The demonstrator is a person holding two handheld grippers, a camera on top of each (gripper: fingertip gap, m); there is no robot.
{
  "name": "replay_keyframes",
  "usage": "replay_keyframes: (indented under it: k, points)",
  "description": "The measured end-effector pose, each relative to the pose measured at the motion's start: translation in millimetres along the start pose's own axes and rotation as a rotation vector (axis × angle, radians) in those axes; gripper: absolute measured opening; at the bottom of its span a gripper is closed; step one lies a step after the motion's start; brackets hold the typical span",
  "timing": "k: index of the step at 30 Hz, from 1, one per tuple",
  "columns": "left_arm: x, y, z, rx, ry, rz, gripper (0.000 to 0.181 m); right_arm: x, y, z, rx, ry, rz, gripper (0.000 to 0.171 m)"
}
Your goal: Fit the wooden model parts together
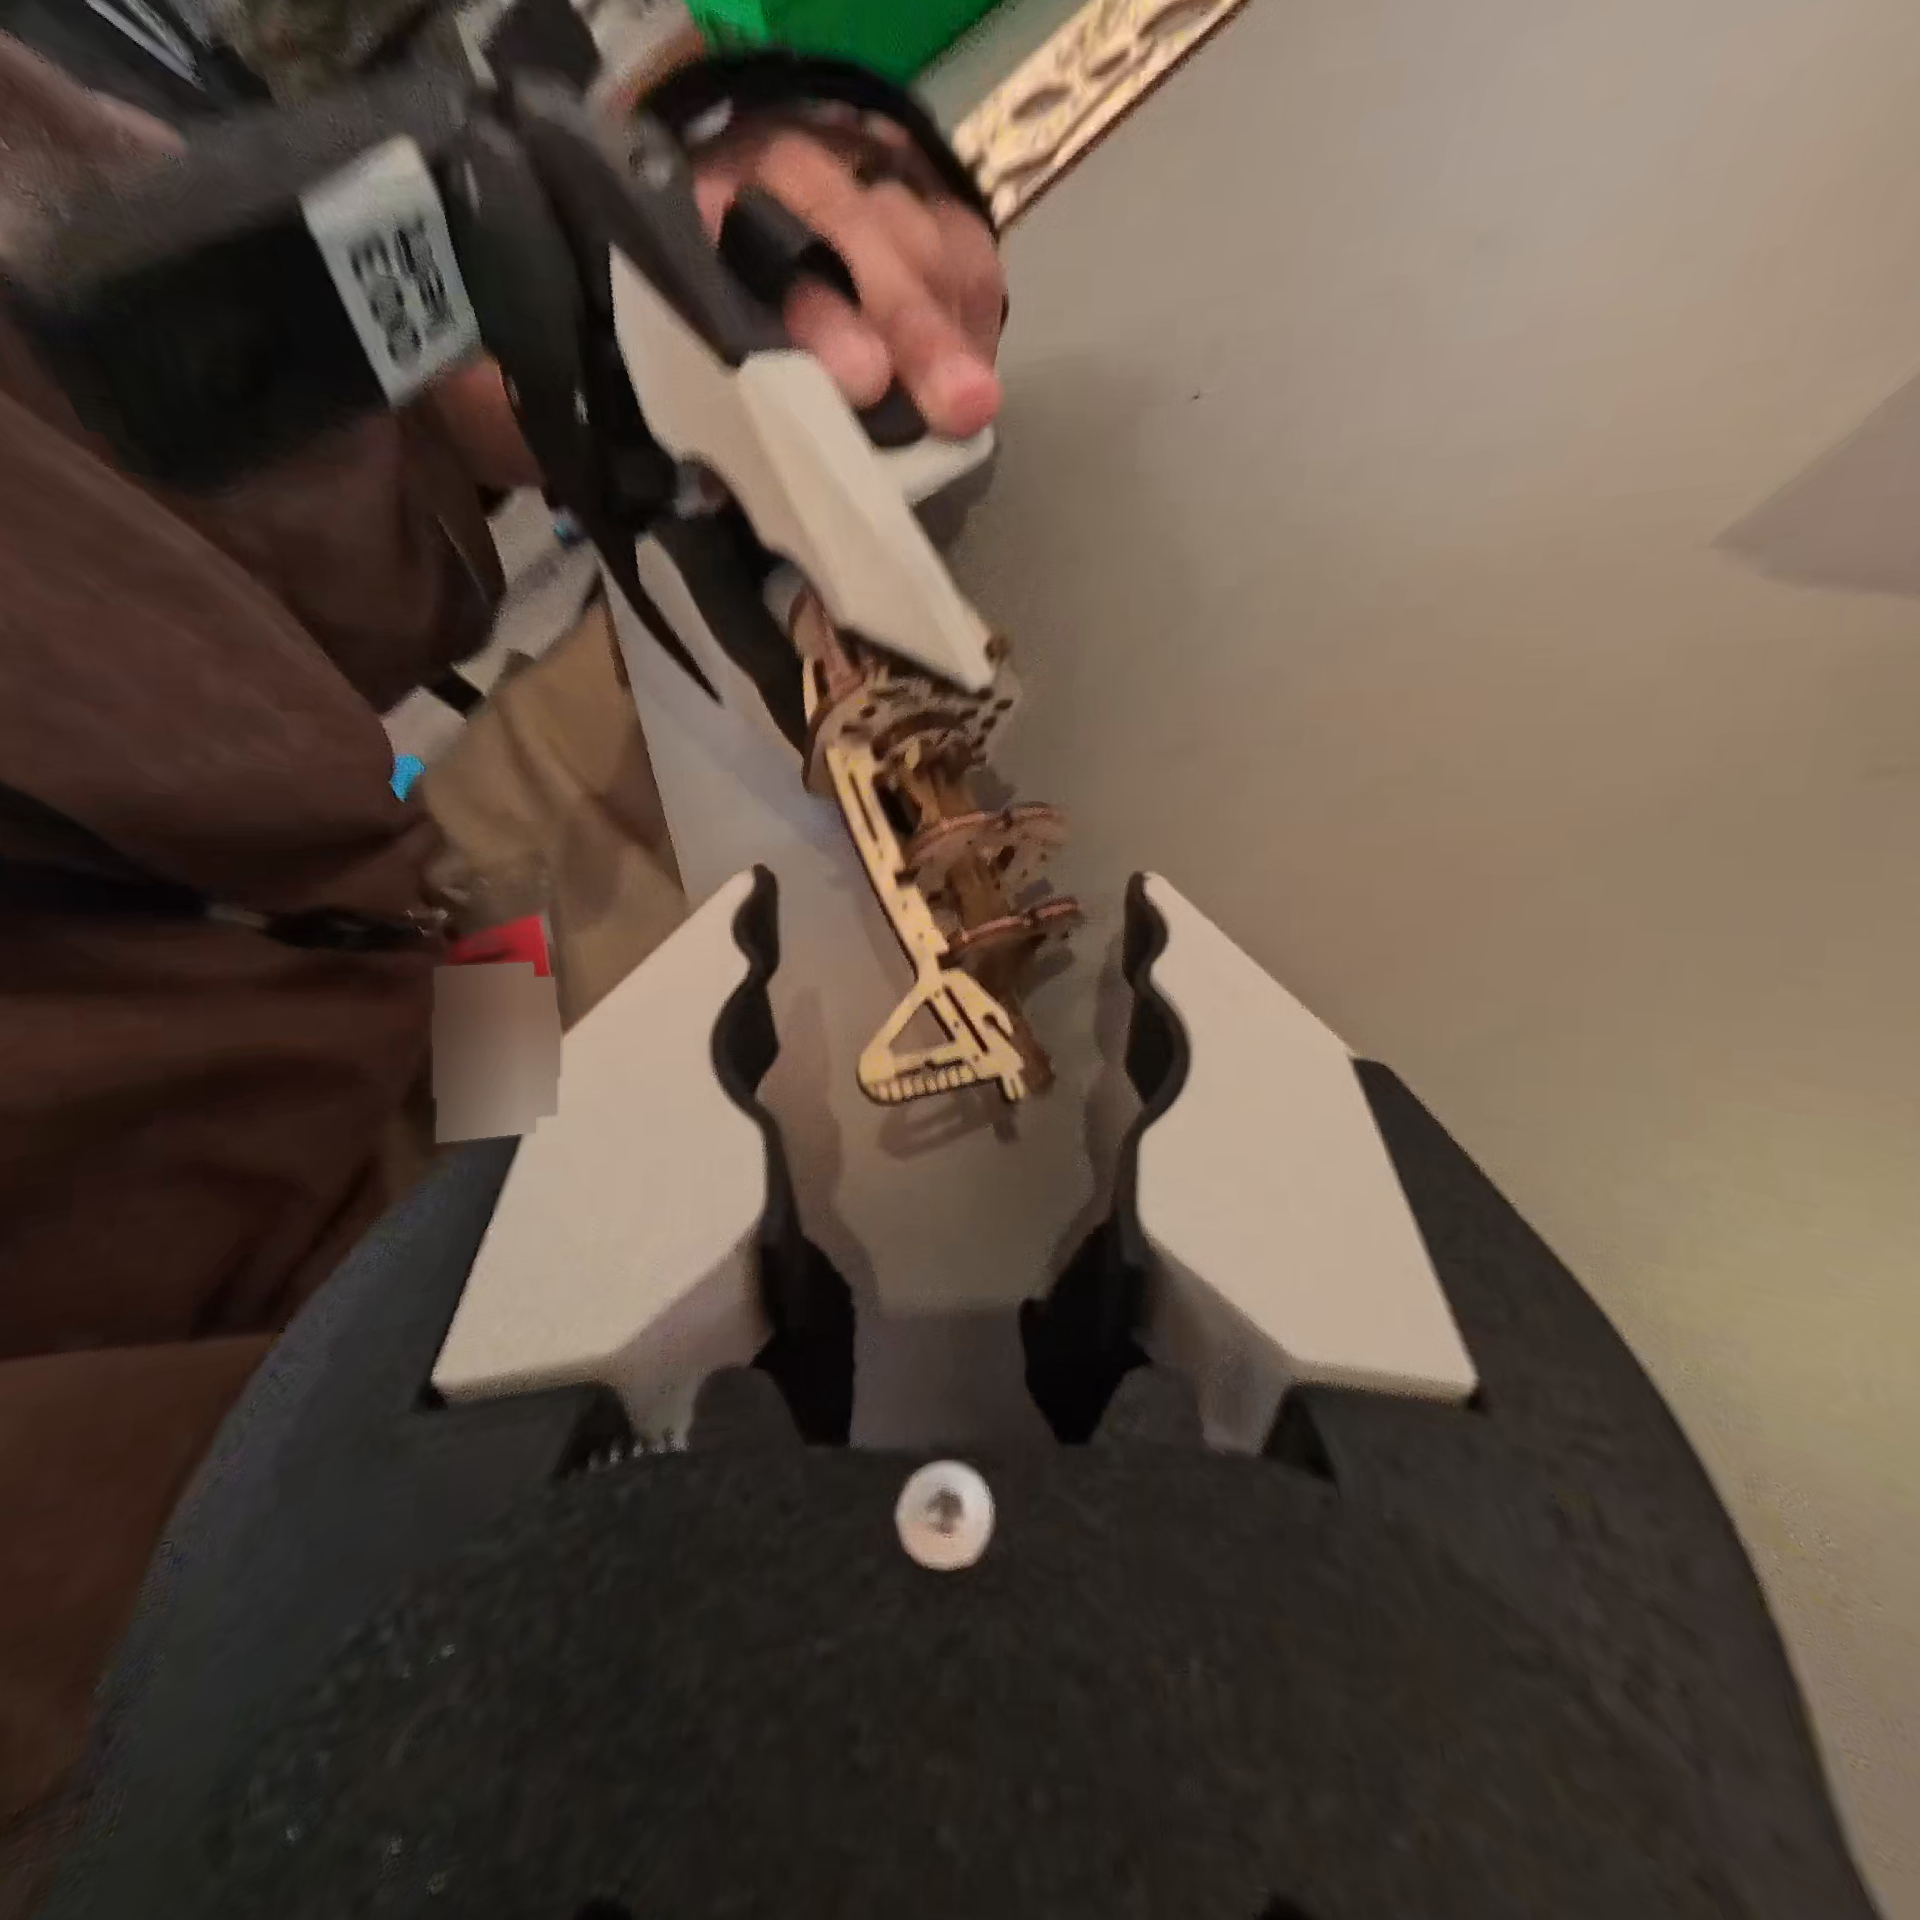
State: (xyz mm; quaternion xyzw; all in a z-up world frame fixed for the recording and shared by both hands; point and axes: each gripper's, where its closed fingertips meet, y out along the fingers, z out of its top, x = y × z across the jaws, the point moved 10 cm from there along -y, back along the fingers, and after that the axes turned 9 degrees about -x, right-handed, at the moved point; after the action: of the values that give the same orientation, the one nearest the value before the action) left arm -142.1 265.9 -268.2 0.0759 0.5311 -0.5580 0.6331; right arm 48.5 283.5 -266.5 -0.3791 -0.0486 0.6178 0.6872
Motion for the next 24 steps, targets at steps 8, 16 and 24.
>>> replay_keyframes:
  k: [8, 16, 24]
  points:
    - [1.6, 1.6, 0.1, -0.004, 0.013, 0.041, 0.040, 5.6, 13.1, 13.4, 0.016, 0.023, 0.034, 0.057]
    - [1.2, 3.3, -1.5, -0.008, -0.010, 0.059, 0.040, 10.0, 17.1, 13.6, -0.013, 0.071, 0.041, 0.049]
    - [-15.8, -3.2, 7.2, 0.019, -0.168, 0.122, 0.039, 22.1, -5.4, 14.2, 0.217, 0.196, 0.277, 0.058]
